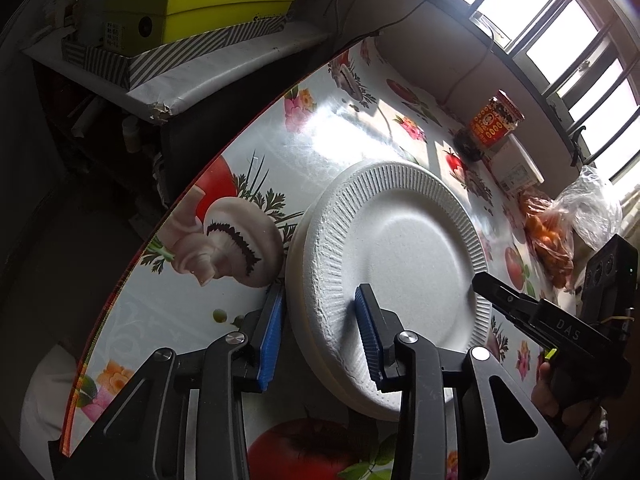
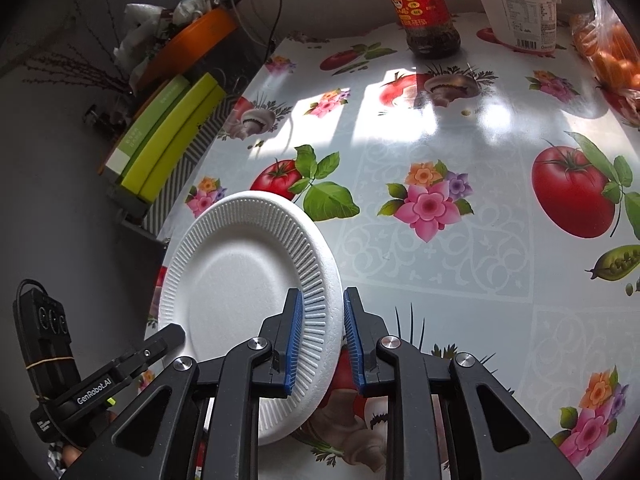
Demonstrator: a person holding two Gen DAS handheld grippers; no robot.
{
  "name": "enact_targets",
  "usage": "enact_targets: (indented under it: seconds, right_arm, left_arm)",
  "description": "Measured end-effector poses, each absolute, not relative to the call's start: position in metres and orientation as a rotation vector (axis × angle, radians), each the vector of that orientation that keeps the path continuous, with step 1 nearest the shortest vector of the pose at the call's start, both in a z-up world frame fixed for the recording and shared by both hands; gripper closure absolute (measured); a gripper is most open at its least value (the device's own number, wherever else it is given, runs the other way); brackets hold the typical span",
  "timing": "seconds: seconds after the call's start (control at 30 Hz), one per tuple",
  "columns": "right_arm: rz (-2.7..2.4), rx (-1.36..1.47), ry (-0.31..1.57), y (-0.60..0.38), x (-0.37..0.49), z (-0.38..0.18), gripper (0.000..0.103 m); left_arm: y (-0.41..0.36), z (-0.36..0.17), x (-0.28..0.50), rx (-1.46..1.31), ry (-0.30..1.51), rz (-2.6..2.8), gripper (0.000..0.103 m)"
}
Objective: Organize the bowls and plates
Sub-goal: 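Close both tools on the rim of the white plate stack, then slide the plate stack along the table with both tools and open them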
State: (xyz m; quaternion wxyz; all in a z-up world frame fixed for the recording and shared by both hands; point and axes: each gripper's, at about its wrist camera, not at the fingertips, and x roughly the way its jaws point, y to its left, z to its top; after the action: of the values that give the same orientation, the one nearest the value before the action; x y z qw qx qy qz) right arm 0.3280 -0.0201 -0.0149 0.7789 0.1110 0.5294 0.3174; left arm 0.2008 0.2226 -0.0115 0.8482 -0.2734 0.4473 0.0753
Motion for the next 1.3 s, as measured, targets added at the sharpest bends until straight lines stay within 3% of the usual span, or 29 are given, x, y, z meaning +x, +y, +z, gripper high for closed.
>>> enact_targets:
  seconds: [1.3]
  right_arm:
    - [0.458, 0.327, 1.106, -0.159, 0.325, -0.008, 0.08]
  left_arm:
    - [0.094, -0.015, 0.23, -0.45, 1.03, -0.042, 0.066]
